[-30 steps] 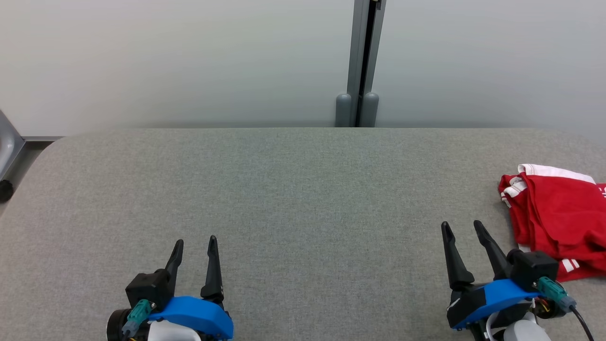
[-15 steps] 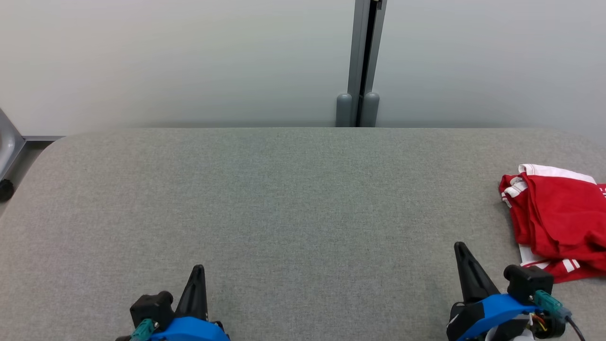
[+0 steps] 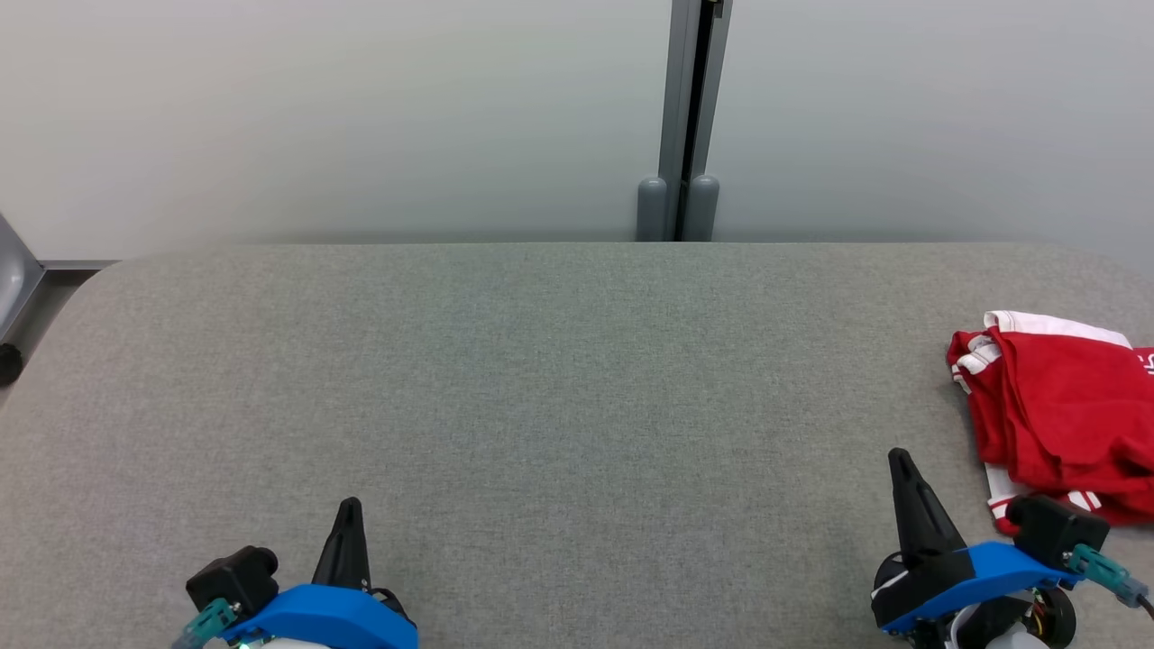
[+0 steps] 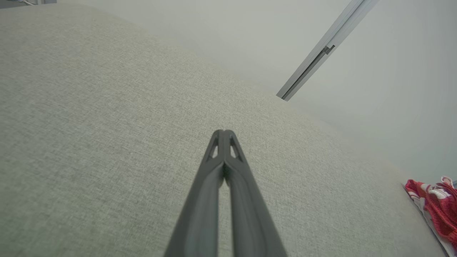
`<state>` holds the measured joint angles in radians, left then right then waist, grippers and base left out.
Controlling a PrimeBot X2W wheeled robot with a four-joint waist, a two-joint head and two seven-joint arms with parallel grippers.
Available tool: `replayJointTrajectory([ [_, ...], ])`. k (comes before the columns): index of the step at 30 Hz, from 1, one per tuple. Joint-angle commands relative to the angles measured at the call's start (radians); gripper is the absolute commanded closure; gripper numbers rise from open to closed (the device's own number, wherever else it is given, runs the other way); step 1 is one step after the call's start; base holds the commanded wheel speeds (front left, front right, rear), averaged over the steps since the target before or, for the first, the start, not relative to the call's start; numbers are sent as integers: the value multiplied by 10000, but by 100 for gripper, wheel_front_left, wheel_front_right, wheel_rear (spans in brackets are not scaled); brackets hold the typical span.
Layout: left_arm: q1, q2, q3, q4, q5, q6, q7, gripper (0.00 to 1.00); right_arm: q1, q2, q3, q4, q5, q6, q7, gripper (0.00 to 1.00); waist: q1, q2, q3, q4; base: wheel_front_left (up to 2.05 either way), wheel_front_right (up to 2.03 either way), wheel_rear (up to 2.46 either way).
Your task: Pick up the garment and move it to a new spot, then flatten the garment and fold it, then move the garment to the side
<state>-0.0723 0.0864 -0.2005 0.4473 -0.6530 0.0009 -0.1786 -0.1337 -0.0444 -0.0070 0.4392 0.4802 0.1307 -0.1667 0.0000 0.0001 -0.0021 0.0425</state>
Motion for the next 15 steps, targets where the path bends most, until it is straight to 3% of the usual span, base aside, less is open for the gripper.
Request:
replayJointTrajectory([
  [1,-275,-31,155,-224,-252,-71,57,100,-50,-38,-55,-222,318,0,76,100,0,-1,0,-3,0,0,0],
  [15,-319,-105,863,-664,-2445,-370,729,100,31,-48,-287,-656,2903,1,709,100,0,-1,9,-69,0,0,0],
])
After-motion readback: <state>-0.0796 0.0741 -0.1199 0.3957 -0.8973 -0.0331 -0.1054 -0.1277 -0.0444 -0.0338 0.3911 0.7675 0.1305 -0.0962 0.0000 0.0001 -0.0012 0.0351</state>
